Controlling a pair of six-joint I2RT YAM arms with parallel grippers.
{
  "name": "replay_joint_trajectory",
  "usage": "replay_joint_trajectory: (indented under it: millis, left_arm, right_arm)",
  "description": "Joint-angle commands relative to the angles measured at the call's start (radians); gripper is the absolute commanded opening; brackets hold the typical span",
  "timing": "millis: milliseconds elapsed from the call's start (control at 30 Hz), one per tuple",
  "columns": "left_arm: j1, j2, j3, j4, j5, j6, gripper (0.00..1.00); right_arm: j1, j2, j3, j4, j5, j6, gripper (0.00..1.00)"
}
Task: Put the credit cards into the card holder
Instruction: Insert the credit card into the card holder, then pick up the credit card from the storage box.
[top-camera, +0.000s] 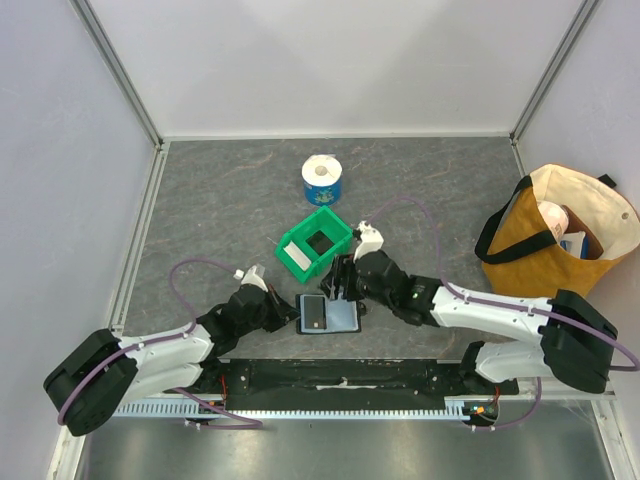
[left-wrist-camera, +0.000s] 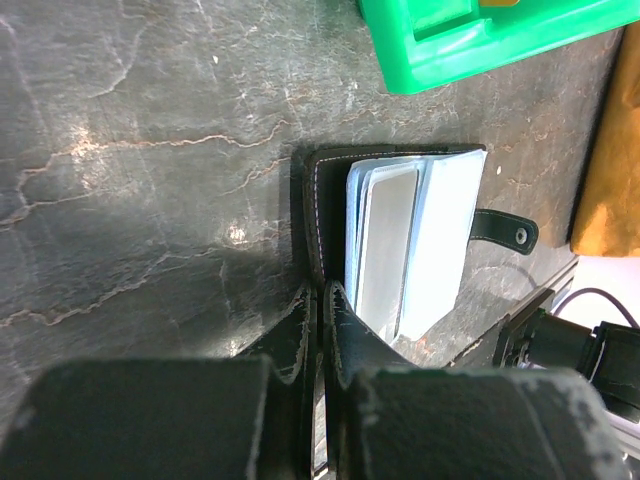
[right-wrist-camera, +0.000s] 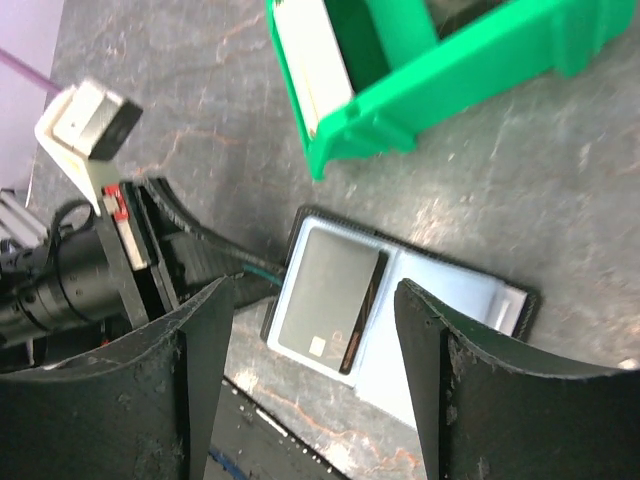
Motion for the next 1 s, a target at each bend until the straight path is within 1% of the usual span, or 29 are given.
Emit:
replay_joint_trajectory:
  millis: [0, 100, 133, 300, 433, 667, 967]
  left_arm:
    - [0.000, 0.007, -0.001, -0.139, -0.057, 0.038, 0.02]
    - [0.000, 0.011, 0.004, -0.143, -0.058, 0.043, 0.02]
    - [0.000, 0.010, 0.004, -0.143, -0.058, 0.044, 0.02]
    - [0.000, 0.013, 0.008, -0.149, -0.068, 0.049, 0.02]
    - [0.001, 0.007, 0.008, -0.154, -0.065, 0.051, 0.02]
    - [0.001, -0.001, 0.013, -0.165, -0.065, 0.055, 0.02]
    - [0.000, 0.028, 0.019, -0.151, -0.055, 0.057, 0.02]
  right_arm:
    - [-0.059, 0.000, 0.139, -0.101, -0.047, -0.136, 0.73]
    - [-0.108, 0.067, 0.237, -0.136, -0.105, -0.190, 0.74]
    - [-0.122, 0.095, 0.292, -0.150, -0.130, -0.205, 0.74]
    - [-0.151, 0.271, 0.466, -0.202, -0.207, -0.290, 0.76]
    - [-0.180, 0.408, 0.570, -0.227, -0.300, -0.317, 0.77]
    - [-0.223, 0.578, 0.701, -0.247, -0.400, -0.400, 0.80]
    - [-0.255, 0.725, 0.814, -0.287, -0.489, -0.472, 0.83]
